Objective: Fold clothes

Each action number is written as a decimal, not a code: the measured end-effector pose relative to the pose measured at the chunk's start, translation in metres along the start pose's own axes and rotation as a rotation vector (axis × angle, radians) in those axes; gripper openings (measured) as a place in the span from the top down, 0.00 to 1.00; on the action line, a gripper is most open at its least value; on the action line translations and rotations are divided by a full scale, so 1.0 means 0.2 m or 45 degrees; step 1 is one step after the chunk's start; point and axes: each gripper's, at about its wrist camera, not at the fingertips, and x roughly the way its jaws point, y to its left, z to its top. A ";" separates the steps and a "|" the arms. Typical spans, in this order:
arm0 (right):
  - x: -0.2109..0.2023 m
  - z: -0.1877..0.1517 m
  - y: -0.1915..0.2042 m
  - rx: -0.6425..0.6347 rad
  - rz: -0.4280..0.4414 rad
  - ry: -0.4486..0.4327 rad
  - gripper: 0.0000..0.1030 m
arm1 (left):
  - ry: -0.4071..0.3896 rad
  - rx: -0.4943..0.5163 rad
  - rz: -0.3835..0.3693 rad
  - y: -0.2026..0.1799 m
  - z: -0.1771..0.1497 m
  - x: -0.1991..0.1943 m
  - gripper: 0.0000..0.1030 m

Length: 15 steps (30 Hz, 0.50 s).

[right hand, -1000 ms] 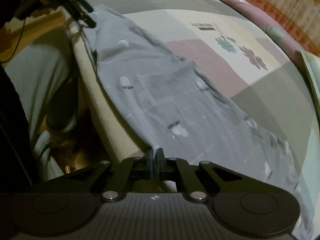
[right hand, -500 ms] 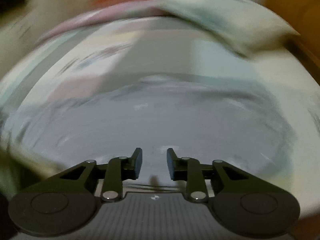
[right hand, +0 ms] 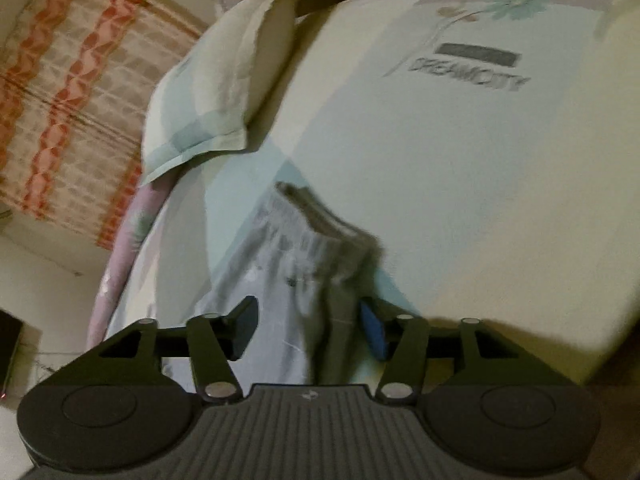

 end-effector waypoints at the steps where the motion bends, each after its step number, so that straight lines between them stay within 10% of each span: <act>1: 0.03 0.00 0.01 -0.006 0.015 -0.003 0.34 | 0.006 0.004 -0.002 -0.02 0.01 0.01 0.17; 15: 0.21 0.23 0.03 -0.116 0.078 0.000 0.31 | 0.037 0.024 -0.032 -0.15 0.05 0.08 0.17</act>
